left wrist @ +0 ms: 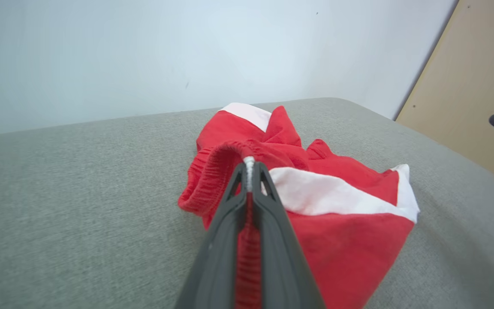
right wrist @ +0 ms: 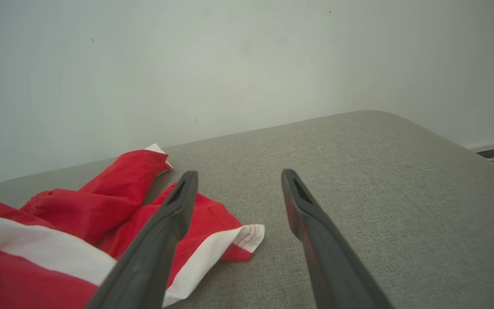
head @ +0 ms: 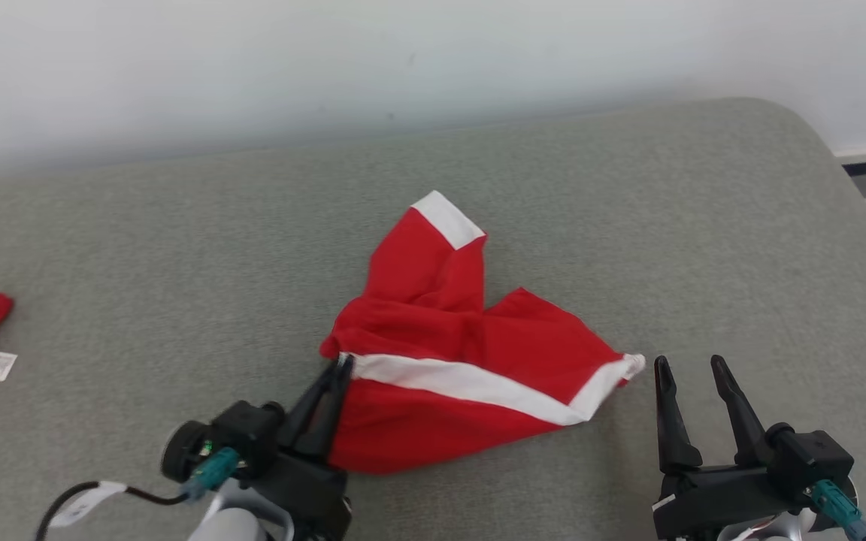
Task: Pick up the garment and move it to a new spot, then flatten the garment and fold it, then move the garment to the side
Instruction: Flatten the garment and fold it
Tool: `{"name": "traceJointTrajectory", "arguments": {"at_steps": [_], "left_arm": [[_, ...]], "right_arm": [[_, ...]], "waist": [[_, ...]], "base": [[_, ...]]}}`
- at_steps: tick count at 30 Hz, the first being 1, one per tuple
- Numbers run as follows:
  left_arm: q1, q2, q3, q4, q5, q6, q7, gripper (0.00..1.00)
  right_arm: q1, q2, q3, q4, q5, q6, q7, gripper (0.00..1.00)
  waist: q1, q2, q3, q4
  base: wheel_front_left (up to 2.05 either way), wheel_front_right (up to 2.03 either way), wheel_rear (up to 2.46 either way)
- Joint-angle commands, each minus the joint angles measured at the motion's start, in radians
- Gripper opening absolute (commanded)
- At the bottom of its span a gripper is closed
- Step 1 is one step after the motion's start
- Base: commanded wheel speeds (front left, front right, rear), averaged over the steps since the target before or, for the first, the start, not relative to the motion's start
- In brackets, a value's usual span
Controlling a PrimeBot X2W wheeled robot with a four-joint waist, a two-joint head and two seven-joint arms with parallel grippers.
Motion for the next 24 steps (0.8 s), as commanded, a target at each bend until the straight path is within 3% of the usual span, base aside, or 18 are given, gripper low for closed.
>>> {"name": "traceJointTrajectory", "arguments": {"at_steps": [1,11,23,24], "left_arm": [[0.016,0.018,0.013,-0.021,-0.011,0.009,-0.005,0.0],[0.17,0.095,0.064,-0.221,-0.037,0.048,0.004,0.0],[0.299,0.083,0.074,-0.171,-0.085,0.054,-0.003,0.0],[0.298,0.08,0.077,-0.163,-0.089,0.051,-0.004,0.07]], "right_arm": [[0.003,-0.005,0.001,-0.002,0.005,0.0,-0.001,1.0],[0.022,-0.011,-0.002,0.017,0.015,0.0,-0.001,1.0],[0.008,-0.02,0.004,0.044,0.02,0.0,-0.001,1.0],[0.006,-0.021,0.005,0.046,0.02,0.0,-0.001,1.0]], "waist": [[-0.0001,-0.0001,-0.018,0.049],[-0.0001,-0.0001,-0.049,0.188],[-0.0001,-0.0001,-0.044,0.235],[-0.0001,-0.0001,-0.042,0.235]], "base": [[0.0,0.0,0.0],[0.0,0.0,0.0],[0.0,0.0,0.0],[0.0,0.0,0.0]]}}
